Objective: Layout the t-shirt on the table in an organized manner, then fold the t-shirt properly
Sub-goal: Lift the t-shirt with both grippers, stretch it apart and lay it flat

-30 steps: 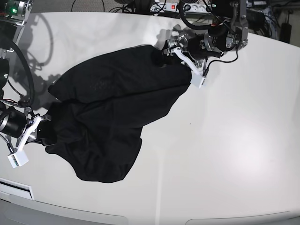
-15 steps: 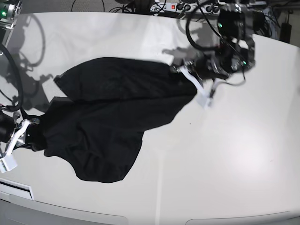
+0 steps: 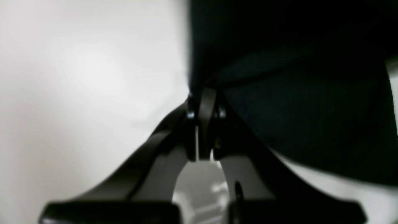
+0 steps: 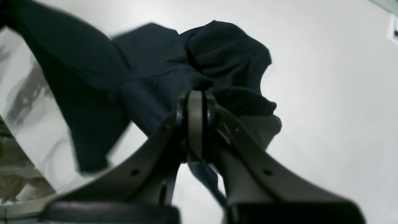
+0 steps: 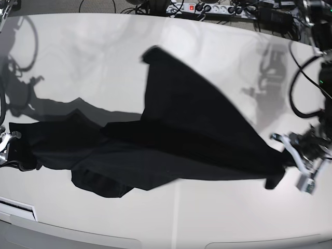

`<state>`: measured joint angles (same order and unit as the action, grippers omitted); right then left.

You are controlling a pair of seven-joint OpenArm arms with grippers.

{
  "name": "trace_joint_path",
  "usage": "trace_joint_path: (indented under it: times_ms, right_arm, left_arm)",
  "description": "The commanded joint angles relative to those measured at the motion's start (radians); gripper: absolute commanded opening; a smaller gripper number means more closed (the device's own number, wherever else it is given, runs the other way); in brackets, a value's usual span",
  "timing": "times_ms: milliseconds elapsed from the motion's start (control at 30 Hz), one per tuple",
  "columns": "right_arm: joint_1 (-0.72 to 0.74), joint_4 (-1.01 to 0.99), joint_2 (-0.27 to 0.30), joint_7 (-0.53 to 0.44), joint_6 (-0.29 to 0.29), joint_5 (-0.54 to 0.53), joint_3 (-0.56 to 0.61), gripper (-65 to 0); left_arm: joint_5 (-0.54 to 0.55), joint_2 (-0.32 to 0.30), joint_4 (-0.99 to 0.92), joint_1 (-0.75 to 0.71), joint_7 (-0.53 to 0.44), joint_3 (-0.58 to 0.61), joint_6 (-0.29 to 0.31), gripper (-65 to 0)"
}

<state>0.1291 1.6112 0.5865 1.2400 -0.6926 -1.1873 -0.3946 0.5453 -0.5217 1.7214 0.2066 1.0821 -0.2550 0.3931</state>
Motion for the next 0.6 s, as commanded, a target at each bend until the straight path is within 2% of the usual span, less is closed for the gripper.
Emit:
trace_joint_path:
  times_ms: [0, 167, 300, 400, 500, 567]
  right_arm:
    - [0.021, 0.021, 0.031, -0.023, -0.006, -0.027, -0.011, -65.0]
    - [0.021, 0.078, 0.04, -0.006, -0.006, -0.044, -0.02, -65.0]
    - [0.02, 0.128, 0.06, 0.041, -0.006, -0.094, -0.02, -65.0]
    - [0.018, 0.14, 0.064, 0.097, -0.006, -0.158, -0.02, -65.0]
    - [-0.002, 0.14, 0.064, 0.156, -0.006, -0.243, -0.019, -65.0]
    - [-0.038, 0.14, 0.064, 0.156, -0.006, -0.296, -0.019, -65.0]
  left_arm:
    - [0.024, -0.053, 0.019, 0.057, -0.033, -0.007, -0.004, -65.0]
    - [0.117, -0.263, 0.019, 0.237, -0.035, 0.033, 0.005, -65.0]
    - [0.177, -0.392, 0.019, 0.38, -0.034, 0.116, 0.008, -65.0]
    - [0.244, -0.444, 0.019, 0.426, -0.002, 0.17, 0.012, -65.0]
    - [0.366, -0.462, 0.019, 0.399, 0.062, 0.194, 0.077, -65.0]
    - [0.489, -0.462, 0.019, 0.346, 0.124, 0.196, 0.143, -65.0]
